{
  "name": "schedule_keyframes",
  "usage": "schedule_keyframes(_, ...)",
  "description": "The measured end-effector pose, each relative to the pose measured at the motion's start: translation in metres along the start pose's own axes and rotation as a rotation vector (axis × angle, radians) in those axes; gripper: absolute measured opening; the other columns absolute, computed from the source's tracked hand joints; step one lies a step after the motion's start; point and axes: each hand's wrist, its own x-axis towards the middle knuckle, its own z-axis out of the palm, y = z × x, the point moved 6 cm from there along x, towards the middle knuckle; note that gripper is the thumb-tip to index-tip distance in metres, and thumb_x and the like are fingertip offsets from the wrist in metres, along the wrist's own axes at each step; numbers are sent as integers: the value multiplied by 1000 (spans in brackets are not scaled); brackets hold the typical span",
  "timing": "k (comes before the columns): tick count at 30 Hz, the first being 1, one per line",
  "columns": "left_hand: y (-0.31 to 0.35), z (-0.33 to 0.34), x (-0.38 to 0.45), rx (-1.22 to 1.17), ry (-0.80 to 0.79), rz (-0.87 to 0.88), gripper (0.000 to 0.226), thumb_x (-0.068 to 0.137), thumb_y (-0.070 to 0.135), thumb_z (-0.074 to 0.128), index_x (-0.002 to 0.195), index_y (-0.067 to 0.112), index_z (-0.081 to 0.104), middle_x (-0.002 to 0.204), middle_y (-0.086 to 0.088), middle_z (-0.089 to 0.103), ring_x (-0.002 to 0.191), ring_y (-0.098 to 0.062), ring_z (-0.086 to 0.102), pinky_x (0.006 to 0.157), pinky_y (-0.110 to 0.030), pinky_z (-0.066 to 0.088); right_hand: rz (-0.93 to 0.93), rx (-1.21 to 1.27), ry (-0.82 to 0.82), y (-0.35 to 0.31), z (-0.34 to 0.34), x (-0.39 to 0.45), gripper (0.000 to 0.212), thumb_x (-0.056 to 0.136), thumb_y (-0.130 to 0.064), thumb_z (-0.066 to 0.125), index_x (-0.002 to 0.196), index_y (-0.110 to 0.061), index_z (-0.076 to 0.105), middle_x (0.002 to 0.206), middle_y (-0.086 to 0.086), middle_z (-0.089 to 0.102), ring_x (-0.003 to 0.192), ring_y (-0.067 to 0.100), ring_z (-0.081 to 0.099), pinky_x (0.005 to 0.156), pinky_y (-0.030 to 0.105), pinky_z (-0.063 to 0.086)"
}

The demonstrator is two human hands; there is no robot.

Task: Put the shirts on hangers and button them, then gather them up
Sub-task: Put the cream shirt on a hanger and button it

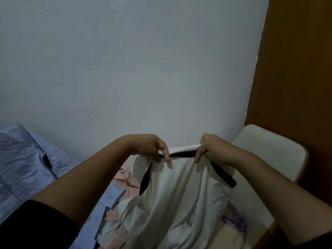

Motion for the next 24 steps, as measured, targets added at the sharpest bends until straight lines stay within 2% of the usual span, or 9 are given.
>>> schedule_keyframes(3, 10, -8, -3, 132, 33, -20, 37, 83, 4, 64, 84, 39, 74, 112, 11, 65, 99, -11, 56, 95, -22, 44, 30, -87, 36, 5, -5, -3, 16, 83, -10, 63, 92, -21, 72, 98, 1, 51, 83, 19, 52, 64, 26, 41)
schedule_keyframes(7, 9, -22, -14, 323, 80, -74, 38, 84, 0, 59, 93, 33, 75, 118, 9, 66, 108, -12, 56, 94, -20, 40, 58, -233, -104, 13, -10, -17, 49, 86, 5, 44, 110, -28, 70, 116, 5, 59, 80, 16, 51, 68, 21, 35)
schedule_keyframes(11, 13, -30, -29, 387, 149, -93, 39, 86, 1, 59, 105, 32, 73, 111, 12, 67, 104, -14, 60, 86, -19, 40, 35, -114, -62, 14, -15, -26, 64, 82, 12, 35, 105, -35, 71, 97, 1, 60, 59, 9, 43, 56, 21, 35)
schedule_keyframes(12, 18, -31, -33, 389, 151, -87, 43, 85, 0, 58, 111, 32, 71, 109, 12, 64, 102, -12, 58, 84, -17, 39, -9, -42, -57, 8, -14, -27, 63, 81, 11, 35, 102, -37, 71, 99, 4, 65, 64, 14, 49, 60, 25, 39)
schedule_keyframes(14, 32, -31, -39, 376, 137, -63, 51, 84, -3, 55, 115, 34, 69, 107, 12, 63, 96, -9, 56, 81, -16, 37, -109, 104, -75, -15, -10, -33, 56, 84, 8, 41, 101, -36, 71, 116, 4, 62, 94, 20, 58, 78, 25, 42)
schedule_keyframes(16, 45, -30, -44, 345, 127, -49, 54, 82, -4, 53, 114, 37, 69, 101, 14, 64, 88, -7, 54, 75, -15, 39, -172, 251, -105, -39, -3, -40, 46, 86, 0, 49, 94, -40, 71, 139, -8, 44, 120, 10, 47, 90, 17, 35)
schedule_keyframes(18, 56, -30, -48, 317, 126, -43, 55, 81, -4, 52, 113, 38, 69, 97, 14, 65, 83, -5, 54, 70, -12, 42, -200, 466, -118, -57, 5, -43, 41, 84, -4, 56, 85, -42, 72, 147, -14, 33, 122, 5, 43, 90, 13, 35)
schedule_keyframes(21, 66, -30, -54, 264, 131, -30, 55, 80, -5, 51, 111, 37, 71, 100, 14, 67, 89, -6, 56, 82, -15, 45, -200, 728, -120, -67, 11, -42, 36, 80, 1, 58, 83, -30, 76, 136, -11, 46, 118, 13, 50, 98, 24, 41)
schedule_keyframes(24, 68, -40, -62, 213, 189, -17, 54, 79, -6, 53, 100, 40, 73, 97, 21, 69, 92, -4, 59, 92, -20, 47, -176, 772, -160, -62, 16, -44, 34, 78, 4, 60, 78, -26, 77, 100, -5, 66, 99, 14, 59, 95, 23, 44)
